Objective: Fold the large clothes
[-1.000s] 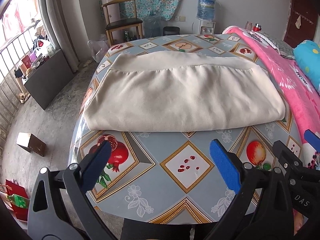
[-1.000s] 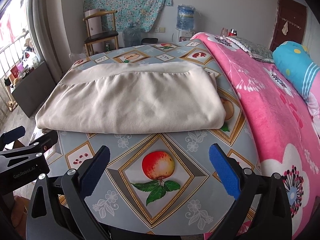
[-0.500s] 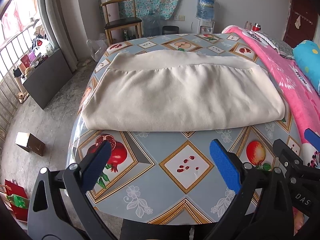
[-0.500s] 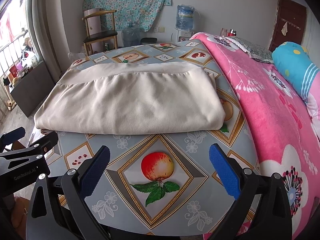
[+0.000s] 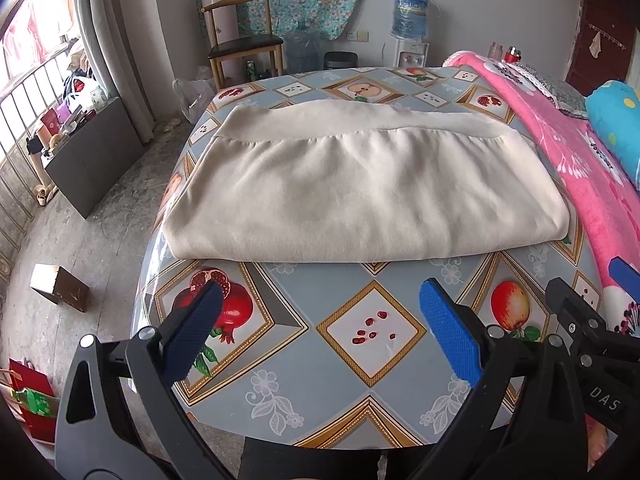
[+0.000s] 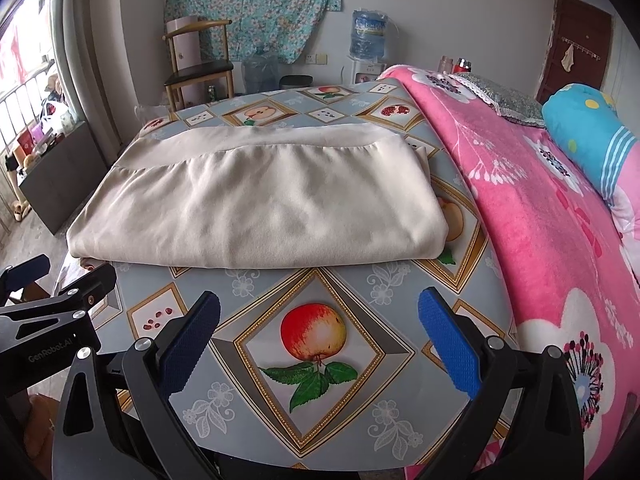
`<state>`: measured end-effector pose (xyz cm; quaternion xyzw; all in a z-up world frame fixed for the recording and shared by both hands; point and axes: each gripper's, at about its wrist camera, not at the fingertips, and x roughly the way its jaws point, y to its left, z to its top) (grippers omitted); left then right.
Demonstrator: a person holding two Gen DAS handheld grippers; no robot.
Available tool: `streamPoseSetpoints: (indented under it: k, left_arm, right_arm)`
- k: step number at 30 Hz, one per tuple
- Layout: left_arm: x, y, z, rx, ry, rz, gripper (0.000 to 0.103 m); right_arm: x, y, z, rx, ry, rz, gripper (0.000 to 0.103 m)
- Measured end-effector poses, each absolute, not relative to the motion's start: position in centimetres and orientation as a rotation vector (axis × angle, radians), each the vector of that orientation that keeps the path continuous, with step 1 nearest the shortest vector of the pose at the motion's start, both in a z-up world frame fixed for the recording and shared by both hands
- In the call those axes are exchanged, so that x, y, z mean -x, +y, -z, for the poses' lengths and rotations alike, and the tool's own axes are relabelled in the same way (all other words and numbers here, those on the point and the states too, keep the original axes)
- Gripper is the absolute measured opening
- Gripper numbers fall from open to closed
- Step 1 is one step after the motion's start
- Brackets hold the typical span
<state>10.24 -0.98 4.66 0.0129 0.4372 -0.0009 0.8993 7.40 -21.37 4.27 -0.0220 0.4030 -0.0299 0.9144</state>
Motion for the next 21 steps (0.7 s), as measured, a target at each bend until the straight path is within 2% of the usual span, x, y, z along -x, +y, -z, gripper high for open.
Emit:
streamPoseSetpoints:
  k: [21]
  left_arm:
    - [-10.20,-1.06,-4.65,-0.025,0.904,0.002,0.095]
  right_arm:
    - [-7.33,-21.54,-4.24,0.051,0.835,0.073,0.097]
